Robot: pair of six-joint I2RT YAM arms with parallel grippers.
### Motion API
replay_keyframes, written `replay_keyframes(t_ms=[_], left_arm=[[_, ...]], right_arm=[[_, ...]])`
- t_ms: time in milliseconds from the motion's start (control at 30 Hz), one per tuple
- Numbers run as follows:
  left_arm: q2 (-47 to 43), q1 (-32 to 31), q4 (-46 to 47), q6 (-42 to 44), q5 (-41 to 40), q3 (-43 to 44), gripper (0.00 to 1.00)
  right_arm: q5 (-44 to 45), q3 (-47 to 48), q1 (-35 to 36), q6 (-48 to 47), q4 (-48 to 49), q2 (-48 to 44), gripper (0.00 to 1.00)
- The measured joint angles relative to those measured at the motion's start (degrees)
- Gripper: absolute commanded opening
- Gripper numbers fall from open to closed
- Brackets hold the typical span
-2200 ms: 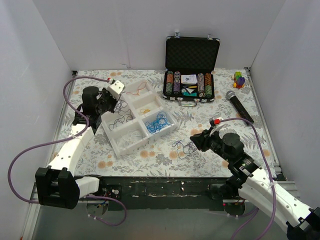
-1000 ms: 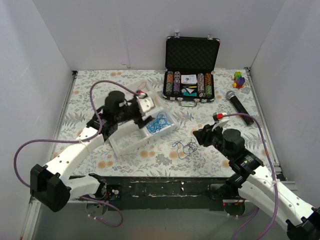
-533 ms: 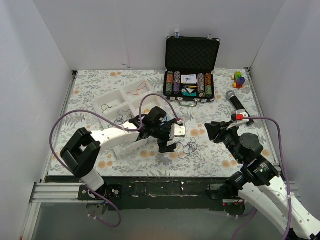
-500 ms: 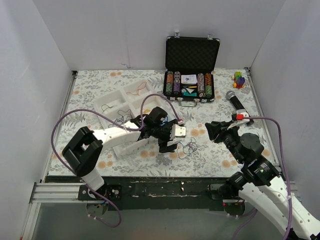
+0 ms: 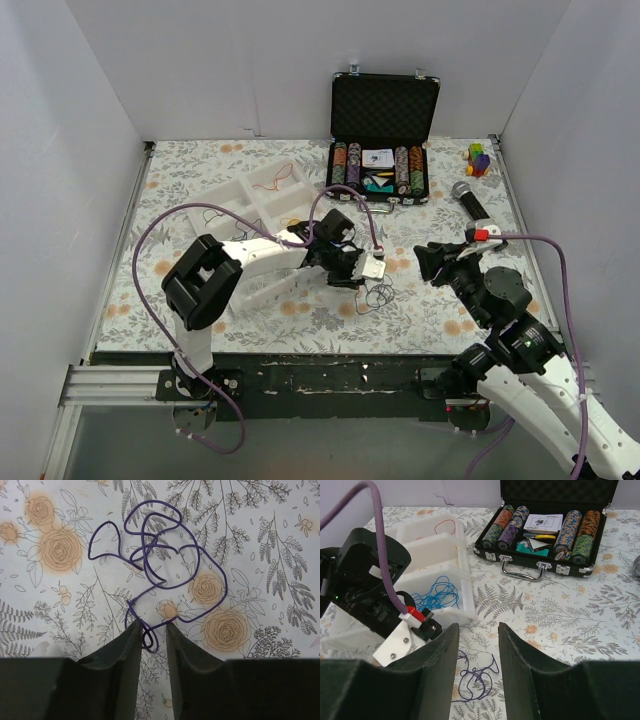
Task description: Untangle the cables
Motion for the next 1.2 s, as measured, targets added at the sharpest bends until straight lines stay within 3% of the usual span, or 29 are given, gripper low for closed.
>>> replay_keyframes(t_ms=[133, 467, 567, 867, 1067, 1200], left_arm=[[2.0, -0.3, -3.3, 2.2, 0.1, 1.9, 0.0], [-0.2, -0.7, -8.9, -0.2, -1.7, 7.9, 0.0], [-5.7, -0.7, -7.8, -2.3, -3.5, 10.8, 0.0], [-33.4, -0.1, -2.4, -5.8, -12.7, 15.0, 0.0], [-41.0, 6.5, -0.8, -8.8, -19.8, 15.7, 0.0], [-43.2, 12.2, -0.8, -9.2, -24.6, 11.6, 0.0]], right_arm=[[0.3, 0.0, 0.0, -0.2, -0.8, -0.8, 0.46], [1.3, 0.8, 0.0, -0.4, -1.4, -0.8, 0.46], [1.8, 1.4, 0.0, -0.4, -1.5, -0.5, 0.46], [3.2, 1.5, 0.0, -0.5, -2.5, 1.7, 0.45], [3.2, 1.5, 0.0, -0.3, -2.4, 2.9, 0.45], [3.2, 1.5, 0.0, -0.3, -2.4, 4.1, 0.45]])
